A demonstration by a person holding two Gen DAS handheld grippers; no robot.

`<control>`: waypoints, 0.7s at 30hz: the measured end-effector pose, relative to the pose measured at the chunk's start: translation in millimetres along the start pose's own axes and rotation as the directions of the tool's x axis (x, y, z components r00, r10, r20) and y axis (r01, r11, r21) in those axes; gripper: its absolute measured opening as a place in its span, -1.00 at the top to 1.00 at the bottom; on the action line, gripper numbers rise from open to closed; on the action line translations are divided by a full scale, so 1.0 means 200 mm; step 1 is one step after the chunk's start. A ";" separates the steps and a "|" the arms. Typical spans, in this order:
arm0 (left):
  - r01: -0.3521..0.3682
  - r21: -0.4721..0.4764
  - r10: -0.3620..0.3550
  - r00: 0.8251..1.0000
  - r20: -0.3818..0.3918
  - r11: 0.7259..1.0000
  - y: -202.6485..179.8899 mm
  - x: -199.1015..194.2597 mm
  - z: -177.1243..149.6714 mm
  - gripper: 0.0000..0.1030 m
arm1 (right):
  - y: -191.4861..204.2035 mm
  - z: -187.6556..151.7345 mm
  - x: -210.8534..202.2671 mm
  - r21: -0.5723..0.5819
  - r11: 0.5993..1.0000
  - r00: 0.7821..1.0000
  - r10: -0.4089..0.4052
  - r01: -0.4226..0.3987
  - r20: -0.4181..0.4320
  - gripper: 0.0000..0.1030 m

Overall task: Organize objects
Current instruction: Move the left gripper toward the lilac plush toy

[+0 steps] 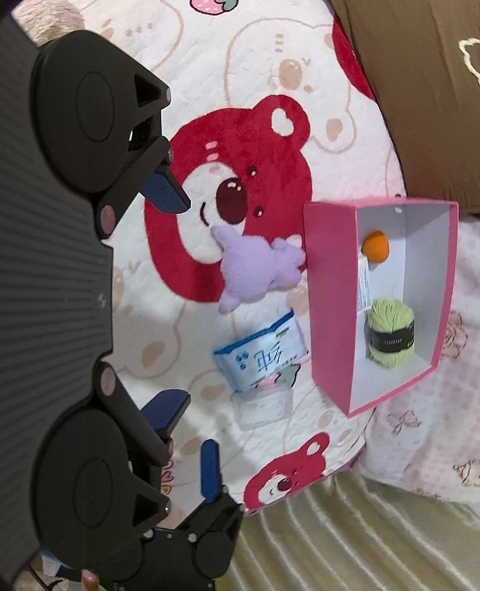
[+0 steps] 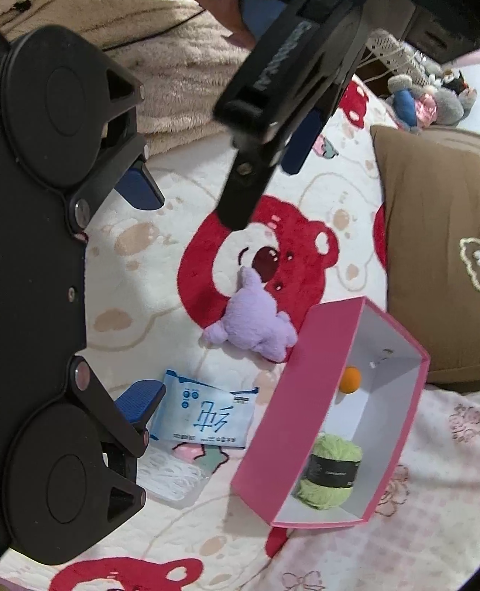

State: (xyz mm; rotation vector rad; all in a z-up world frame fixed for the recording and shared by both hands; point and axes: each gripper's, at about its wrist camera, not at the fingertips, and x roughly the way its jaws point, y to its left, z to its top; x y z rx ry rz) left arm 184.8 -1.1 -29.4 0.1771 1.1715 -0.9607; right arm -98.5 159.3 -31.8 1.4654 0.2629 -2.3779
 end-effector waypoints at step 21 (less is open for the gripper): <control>-0.091 -0.114 0.100 0.992 0.080 0.989 0.21 0.38 0.16 -1.00 | -0.06 0.19 0.43 0.020 0.995 0.990 -0.091 0.094 -0.110 -0.94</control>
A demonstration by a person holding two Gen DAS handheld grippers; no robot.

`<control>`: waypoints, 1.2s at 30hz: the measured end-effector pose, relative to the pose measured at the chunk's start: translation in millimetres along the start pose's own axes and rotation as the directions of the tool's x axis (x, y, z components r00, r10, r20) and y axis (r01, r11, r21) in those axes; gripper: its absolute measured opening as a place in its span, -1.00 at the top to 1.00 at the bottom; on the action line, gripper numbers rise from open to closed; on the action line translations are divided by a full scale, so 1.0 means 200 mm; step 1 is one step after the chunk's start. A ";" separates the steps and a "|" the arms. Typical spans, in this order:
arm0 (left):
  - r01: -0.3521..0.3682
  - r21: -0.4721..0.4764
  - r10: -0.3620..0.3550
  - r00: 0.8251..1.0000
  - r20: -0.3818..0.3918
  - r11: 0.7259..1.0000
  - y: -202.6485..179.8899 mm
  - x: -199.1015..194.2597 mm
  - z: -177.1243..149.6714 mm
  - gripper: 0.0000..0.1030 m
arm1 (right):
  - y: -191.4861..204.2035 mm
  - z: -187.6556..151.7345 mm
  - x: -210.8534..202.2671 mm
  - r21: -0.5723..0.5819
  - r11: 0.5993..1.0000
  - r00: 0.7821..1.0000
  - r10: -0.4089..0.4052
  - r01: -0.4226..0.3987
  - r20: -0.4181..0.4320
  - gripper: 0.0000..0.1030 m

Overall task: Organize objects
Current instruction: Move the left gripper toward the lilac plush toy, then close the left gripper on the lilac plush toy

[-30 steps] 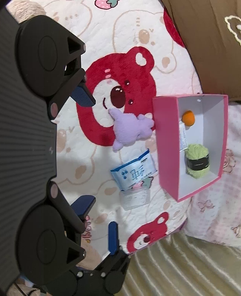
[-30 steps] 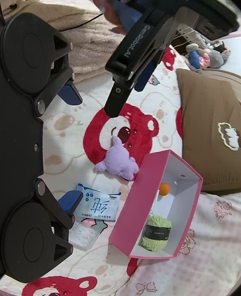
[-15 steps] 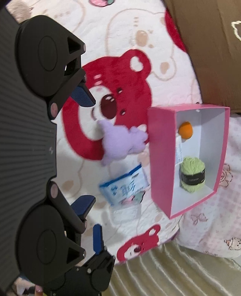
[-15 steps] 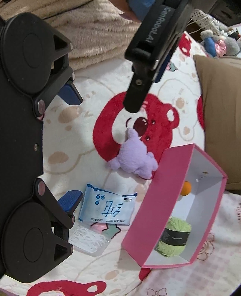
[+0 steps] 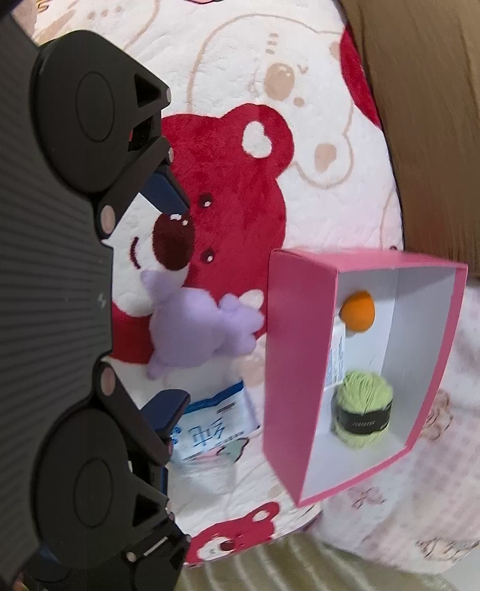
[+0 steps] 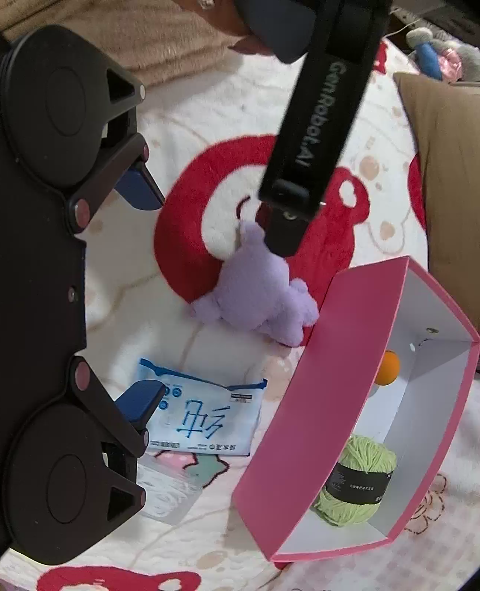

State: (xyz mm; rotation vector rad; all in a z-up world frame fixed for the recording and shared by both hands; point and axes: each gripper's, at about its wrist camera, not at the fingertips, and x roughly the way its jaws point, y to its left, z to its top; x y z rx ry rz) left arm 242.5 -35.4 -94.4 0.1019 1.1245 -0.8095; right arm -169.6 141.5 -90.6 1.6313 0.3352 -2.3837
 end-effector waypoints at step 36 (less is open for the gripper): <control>0.045 0.004 -0.046 0.997 0.056 0.999 0.05 0.32 -0.09 -0.35 | -0.06 0.06 0.48 0.192 0.963 0.980 0.174 -0.190 0.097 -0.92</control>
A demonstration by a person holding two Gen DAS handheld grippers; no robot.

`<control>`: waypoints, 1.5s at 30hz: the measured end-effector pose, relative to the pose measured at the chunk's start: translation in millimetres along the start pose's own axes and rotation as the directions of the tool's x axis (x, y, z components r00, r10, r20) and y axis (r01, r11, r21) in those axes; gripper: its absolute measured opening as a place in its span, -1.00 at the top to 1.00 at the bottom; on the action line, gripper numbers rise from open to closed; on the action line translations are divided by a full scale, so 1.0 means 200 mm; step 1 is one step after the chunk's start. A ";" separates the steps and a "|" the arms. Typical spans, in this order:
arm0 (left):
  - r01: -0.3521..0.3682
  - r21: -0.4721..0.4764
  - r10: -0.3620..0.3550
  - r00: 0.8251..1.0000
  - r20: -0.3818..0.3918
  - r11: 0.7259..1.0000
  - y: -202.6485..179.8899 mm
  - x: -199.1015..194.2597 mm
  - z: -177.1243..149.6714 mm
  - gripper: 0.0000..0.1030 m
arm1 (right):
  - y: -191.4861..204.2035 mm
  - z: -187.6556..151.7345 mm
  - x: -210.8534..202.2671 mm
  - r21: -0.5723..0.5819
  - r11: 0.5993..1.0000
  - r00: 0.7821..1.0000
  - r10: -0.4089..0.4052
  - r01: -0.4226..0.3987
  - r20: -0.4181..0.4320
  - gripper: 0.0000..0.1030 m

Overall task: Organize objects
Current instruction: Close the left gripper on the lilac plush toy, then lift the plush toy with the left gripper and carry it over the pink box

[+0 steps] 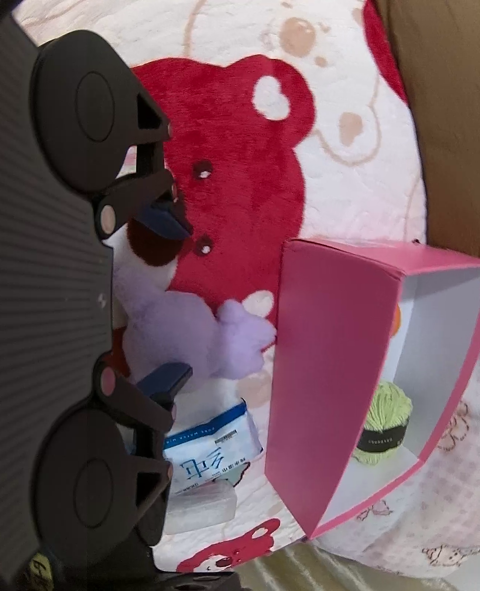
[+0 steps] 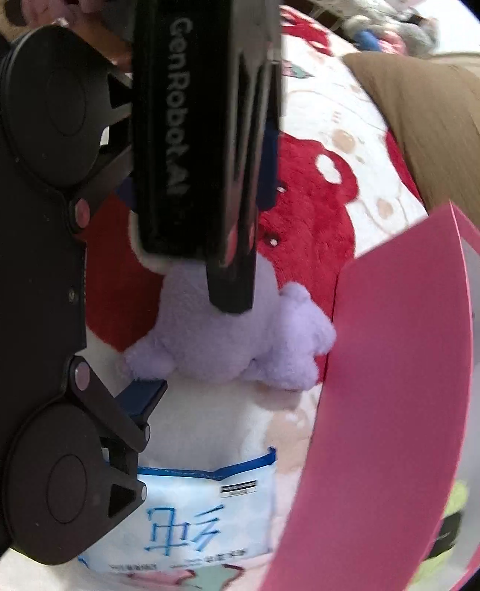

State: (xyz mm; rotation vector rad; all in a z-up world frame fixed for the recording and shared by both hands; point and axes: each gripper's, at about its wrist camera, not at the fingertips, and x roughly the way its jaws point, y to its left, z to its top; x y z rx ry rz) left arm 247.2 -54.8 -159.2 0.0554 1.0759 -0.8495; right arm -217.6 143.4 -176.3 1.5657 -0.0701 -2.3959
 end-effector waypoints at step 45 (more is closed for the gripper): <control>0.218 -0.157 -0.220 0.976 0.004 0.963 0.03 -0.04 -0.05 0.32 | 0.09 -0.01 -0.09 -0.148 0.975 0.972 -0.138 0.168 0.190 -0.21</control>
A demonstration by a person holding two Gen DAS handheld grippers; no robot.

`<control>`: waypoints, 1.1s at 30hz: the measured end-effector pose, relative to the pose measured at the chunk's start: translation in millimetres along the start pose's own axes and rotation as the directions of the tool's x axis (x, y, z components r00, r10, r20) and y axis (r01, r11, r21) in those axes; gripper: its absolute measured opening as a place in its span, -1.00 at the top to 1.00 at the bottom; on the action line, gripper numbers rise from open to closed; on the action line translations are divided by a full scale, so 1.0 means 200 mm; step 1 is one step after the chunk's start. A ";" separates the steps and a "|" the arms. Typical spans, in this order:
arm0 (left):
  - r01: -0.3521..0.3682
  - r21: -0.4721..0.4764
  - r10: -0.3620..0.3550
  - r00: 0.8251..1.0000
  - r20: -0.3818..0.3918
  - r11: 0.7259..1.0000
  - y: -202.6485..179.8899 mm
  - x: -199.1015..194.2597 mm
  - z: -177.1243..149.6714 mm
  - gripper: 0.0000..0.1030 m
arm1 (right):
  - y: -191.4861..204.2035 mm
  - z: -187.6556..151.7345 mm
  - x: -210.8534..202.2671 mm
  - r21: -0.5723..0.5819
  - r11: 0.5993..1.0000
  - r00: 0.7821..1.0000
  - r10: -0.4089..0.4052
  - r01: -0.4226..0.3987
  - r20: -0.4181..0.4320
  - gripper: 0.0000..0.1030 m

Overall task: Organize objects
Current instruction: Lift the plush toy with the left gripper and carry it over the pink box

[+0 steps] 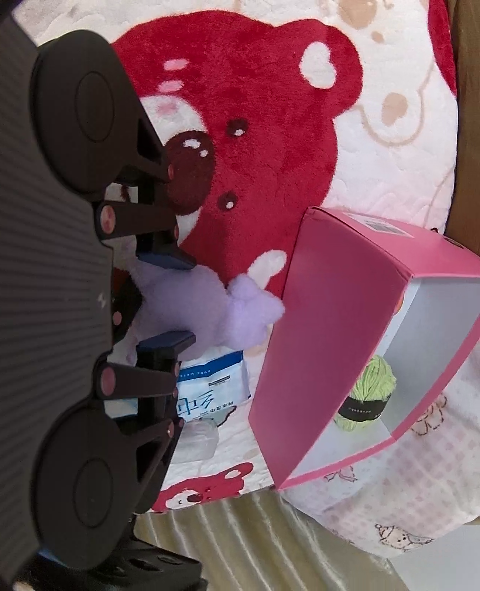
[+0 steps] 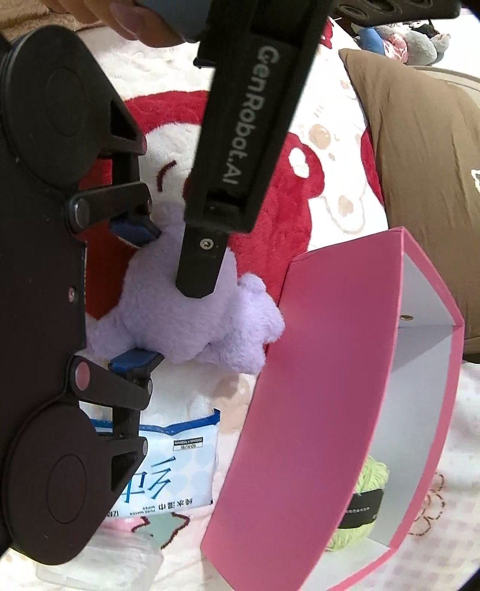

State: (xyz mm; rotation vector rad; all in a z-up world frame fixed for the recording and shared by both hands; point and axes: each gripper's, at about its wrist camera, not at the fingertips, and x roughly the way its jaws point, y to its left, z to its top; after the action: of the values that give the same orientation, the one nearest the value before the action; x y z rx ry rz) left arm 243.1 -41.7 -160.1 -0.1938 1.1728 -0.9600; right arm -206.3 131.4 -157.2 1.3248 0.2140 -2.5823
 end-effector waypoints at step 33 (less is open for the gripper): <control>0.017 0.124 -0.019 1.000 0.018 0.992 -0.35 -0.53 -0.04 0.30 | 0.10 -0.01 -0.57 0.021 1.000 0.998 0.019 -0.021 0.065 -0.21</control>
State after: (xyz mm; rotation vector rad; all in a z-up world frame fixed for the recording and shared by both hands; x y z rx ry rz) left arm 192.1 -4.6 -48.6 -0.1136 1.0920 -1.0412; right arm -135.4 128.2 -65.9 1.2421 0.1608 -2.6133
